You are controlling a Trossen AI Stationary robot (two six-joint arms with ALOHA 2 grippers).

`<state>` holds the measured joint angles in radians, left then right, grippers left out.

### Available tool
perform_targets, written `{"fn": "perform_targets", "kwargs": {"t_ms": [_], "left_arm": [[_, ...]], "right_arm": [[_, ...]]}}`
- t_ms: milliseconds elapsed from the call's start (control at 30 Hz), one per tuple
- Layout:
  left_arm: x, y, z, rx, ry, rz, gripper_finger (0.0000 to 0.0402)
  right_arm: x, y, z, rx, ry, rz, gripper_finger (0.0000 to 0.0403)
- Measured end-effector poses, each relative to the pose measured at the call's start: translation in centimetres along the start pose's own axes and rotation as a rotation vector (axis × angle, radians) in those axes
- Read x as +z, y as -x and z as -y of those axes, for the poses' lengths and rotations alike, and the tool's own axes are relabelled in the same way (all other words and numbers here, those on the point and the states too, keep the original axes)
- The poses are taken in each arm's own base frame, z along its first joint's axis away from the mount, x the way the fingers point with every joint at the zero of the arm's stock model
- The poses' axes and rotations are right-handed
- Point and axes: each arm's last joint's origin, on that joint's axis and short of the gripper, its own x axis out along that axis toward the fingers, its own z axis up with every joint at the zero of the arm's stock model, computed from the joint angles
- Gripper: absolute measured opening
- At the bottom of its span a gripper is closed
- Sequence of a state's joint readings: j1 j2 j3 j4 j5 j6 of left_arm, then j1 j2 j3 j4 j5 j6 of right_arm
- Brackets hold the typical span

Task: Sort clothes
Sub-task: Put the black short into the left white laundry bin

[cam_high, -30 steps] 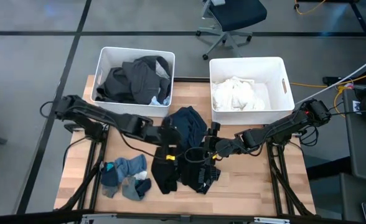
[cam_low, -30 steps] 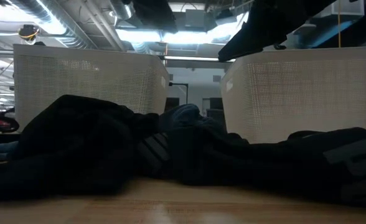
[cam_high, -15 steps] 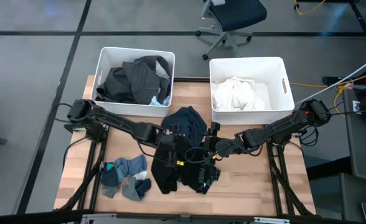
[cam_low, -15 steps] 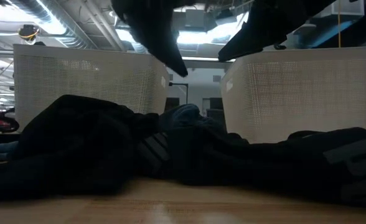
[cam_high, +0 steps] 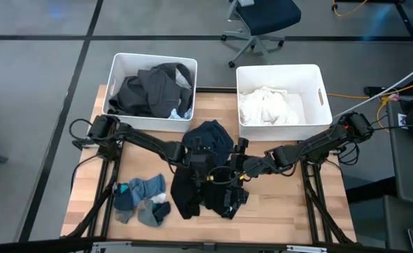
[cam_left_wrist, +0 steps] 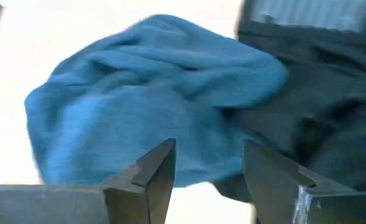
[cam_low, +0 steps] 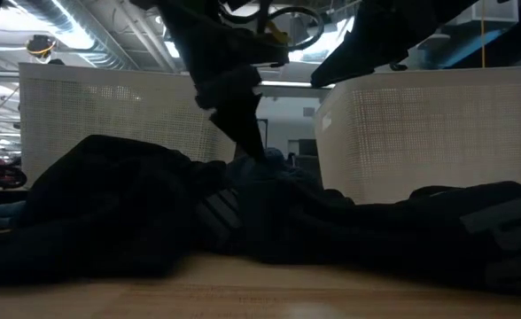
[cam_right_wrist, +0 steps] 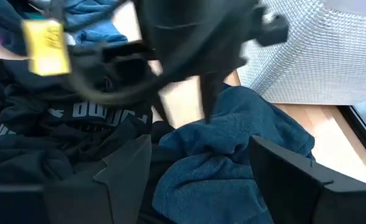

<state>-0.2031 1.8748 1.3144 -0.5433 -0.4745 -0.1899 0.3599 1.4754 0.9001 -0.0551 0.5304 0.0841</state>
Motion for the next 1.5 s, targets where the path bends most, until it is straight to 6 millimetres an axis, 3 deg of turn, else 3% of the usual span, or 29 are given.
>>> {"fn": "perform_targets", "kwargs": {"t_ms": [233,400,700,900,1100,1233,1300,1500], "left_arm": [[0.0,-0.1,-0.9,0.181,0.173,0.026,0.0171],[-0.9,-2.4,-1.4,0.249,0.273,-0.011,0.0171],[-1.1,-6.2,1.9,-0.078,0.229,0.099,0.0171],[-0.5,-4.8,2.6,-0.207,0.146,0.138,0.0171],[0.9,-0.7,0.8,-0.147,0.167,0.227,0.0171],[1.5,1.0,0.2,-0.153,0.187,0.278,0.0171],[1.6,1.1,0.2,-0.159,0.198,0.289,0.0171],[1.7,-1.1,-0.1,-0.24,0.223,0.273,0.0171]], "right_arm": [[0.0,0.0,0.0,0.0,0.001,-0.002,0.027],[0.0,0.0,0.0,0.0,-0.001,0.001,0.027],[-0.2,0.0,-0.1,0.009,0.008,-0.016,0.027],[-0.3,0.0,0.0,0.008,0.016,-0.03,0.027],[-0.4,0.6,-0.4,0.015,0.035,-0.034,0.027],[-0.4,1.7,-1.0,0.05,0.028,-0.036,0.027],[-0.6,2.0,-1.5,0.063,0.034,-0.054,0.027],[-2.4,2.3,-2.3,0.047,0.005,-0.182,0.027]]}}
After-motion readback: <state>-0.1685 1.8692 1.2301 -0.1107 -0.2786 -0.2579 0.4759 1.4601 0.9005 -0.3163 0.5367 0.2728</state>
